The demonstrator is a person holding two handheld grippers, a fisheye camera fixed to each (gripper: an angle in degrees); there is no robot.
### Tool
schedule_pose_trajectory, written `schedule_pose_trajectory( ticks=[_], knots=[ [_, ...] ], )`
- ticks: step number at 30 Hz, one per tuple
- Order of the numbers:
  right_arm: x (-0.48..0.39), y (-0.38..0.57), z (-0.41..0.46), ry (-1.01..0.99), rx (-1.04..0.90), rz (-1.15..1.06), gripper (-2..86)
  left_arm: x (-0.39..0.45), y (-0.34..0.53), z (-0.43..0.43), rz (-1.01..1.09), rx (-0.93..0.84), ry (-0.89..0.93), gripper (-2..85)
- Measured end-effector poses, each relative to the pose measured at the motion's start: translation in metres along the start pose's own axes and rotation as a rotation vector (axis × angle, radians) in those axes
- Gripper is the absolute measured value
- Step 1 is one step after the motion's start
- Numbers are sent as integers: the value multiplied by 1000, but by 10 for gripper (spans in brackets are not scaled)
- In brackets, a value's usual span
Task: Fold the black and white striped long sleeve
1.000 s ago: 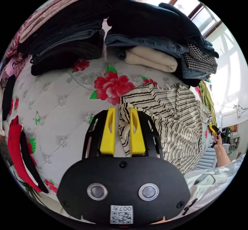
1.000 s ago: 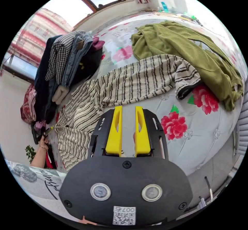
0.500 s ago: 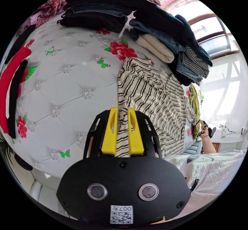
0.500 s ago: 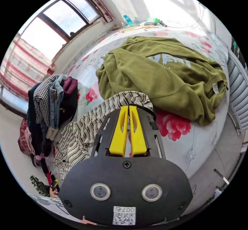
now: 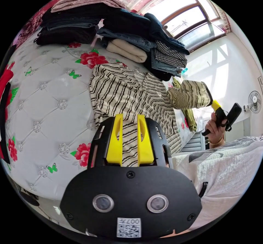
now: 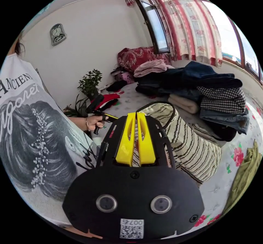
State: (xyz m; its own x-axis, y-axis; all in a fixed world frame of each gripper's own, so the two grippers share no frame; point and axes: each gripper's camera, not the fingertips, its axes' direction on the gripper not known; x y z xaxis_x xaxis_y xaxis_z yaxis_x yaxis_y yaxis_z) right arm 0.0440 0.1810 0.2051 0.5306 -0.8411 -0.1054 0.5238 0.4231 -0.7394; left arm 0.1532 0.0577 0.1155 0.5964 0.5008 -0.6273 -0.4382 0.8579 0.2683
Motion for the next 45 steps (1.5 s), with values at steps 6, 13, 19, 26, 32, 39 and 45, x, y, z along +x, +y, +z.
schedule_pose_trajectory(
  ticks=[6, 13, 19, 26, 32, 39, 45],
  knots=[
    [-4, 22, 102, -313, -397, 71, 23, -33, 32, 0, -40, -59, 42, 87],
    [16, 33, 64, -133, -330, 204, 36, -39, 44, 10, 23, -88, 49, 100],
    [45, 45, 39, 29, -303, 384, 51, -36, 28, 47, 85, -133, 27, 102],
    [40, 3, 115, 63, -495, 249, 46, -28, 34, 69, 131, -204, -41, 4],
    [43, -4, 147, 119, -604, 212, 12, -10, 47, 42, 226, -168, -46, -5],
    [21, -13, 92, 11, -456, 140, -2, 7, 67, 18, 348, -125, -54, 43],
    [25, 14, 124, -41, -617, 261, 2, -10, 83, 29, 248, -163, -36, 70]
  ],
)
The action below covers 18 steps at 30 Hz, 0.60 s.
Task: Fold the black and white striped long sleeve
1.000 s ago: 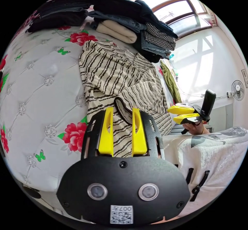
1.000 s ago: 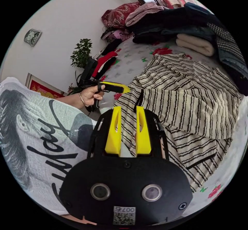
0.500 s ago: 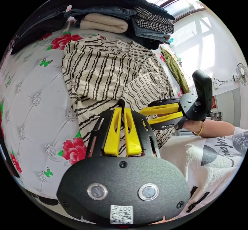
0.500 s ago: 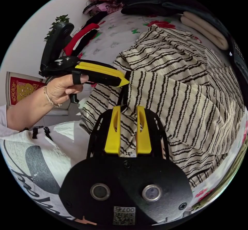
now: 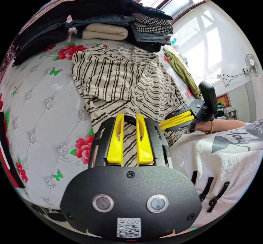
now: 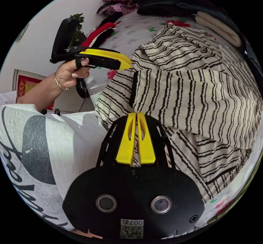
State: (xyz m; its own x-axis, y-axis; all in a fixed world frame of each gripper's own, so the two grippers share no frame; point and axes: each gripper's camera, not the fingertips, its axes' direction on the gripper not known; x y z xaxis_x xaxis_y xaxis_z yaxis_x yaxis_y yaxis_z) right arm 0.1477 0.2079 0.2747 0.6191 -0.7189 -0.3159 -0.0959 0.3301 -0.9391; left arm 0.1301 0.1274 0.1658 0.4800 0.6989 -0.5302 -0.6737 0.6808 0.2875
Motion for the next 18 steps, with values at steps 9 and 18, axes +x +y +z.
schedule_pose_trajectory(
  ticks=[9, 18],
  knots=[
    [-25, -9, -13, -7, 38, -18, 42, 12, 1, 7, -57, 36, 47, 109],
    [-6, 77, -62, 26, 246, 228, 59, 32, -30, 49, -152, -117, -115, 100]
  ],
)
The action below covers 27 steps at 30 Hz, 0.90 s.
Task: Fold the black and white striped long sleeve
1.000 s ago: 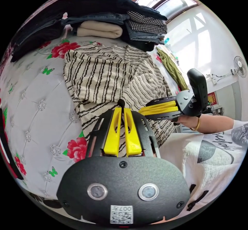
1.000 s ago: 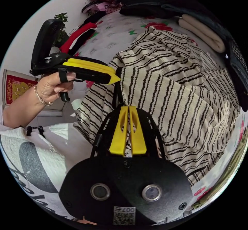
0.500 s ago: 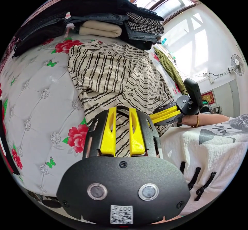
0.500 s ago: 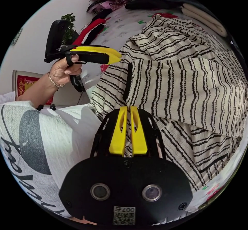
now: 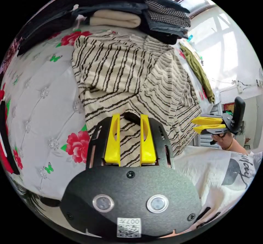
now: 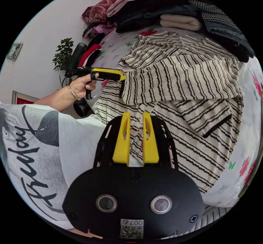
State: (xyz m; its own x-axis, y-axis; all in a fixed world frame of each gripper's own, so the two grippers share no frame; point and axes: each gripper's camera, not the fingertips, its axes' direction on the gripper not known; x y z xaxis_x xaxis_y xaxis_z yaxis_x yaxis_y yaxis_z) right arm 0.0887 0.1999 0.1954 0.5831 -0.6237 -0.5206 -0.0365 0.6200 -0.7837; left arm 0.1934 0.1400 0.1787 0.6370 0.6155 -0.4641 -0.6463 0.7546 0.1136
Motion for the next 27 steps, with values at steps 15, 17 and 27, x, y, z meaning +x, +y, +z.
schedule_pose_trajectory(
  ticks=[15, 17, 27],
  knots=[
    [129, 183, -64, 69, -55, 582, 84, -4, 168, -48, -310, -53, 74, 154],
    [134, 176, -50, 14, -137, 565, 80, 5, 160, -36, -288, -114, 94, 159],
    [138, 144, -47, -142, -242, 338, 2, 22, 94, -48, -35, -382, 84, -6]
  ],
)
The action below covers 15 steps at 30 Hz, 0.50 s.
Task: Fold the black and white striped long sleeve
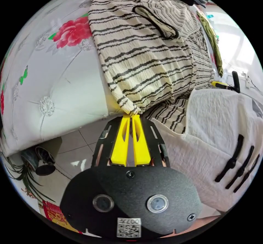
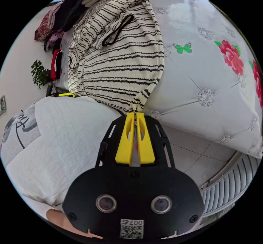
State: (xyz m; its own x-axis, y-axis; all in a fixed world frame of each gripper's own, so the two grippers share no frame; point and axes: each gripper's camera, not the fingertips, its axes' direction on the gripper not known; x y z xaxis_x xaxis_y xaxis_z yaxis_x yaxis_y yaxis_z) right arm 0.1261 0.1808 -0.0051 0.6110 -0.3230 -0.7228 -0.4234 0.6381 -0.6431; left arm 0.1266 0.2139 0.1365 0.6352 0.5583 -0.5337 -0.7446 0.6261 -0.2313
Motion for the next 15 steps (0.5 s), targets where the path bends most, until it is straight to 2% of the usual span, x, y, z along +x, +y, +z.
schedule_pose_trajectory(
  ticks=[1, 3, 7, 9, 10, 12, 15],
  knots=[
    [1, -1, -6, -46, 24, -10, 2, -2, 0, -12, 14, 29, 53, -7],
    [8, -10, -36, -210, 146, -44, 0, -20, -6, -69, 57, 189, 284, -8],
    [14, -38, -97, -353, 370, -89, 1, -59, -34, -162, 61, 447, 517, -8],
    [16, -64, -144, -451, 555, -101, 6, -84, -63, -220, 19, 625, 620, -4],
    [17, -71, -156, -472, 607, -92, 8, -89, -71, -232, 0, 670, 634, -3],
    [17, -99, -190, -502, 799, -19, 28, -112, -97, -268, -198, 820, 629, 27],
    [20, -129, -195, -411, 873, 111, 66, -131, -115, -281, -385, 937, 601, 113]
  ],
)
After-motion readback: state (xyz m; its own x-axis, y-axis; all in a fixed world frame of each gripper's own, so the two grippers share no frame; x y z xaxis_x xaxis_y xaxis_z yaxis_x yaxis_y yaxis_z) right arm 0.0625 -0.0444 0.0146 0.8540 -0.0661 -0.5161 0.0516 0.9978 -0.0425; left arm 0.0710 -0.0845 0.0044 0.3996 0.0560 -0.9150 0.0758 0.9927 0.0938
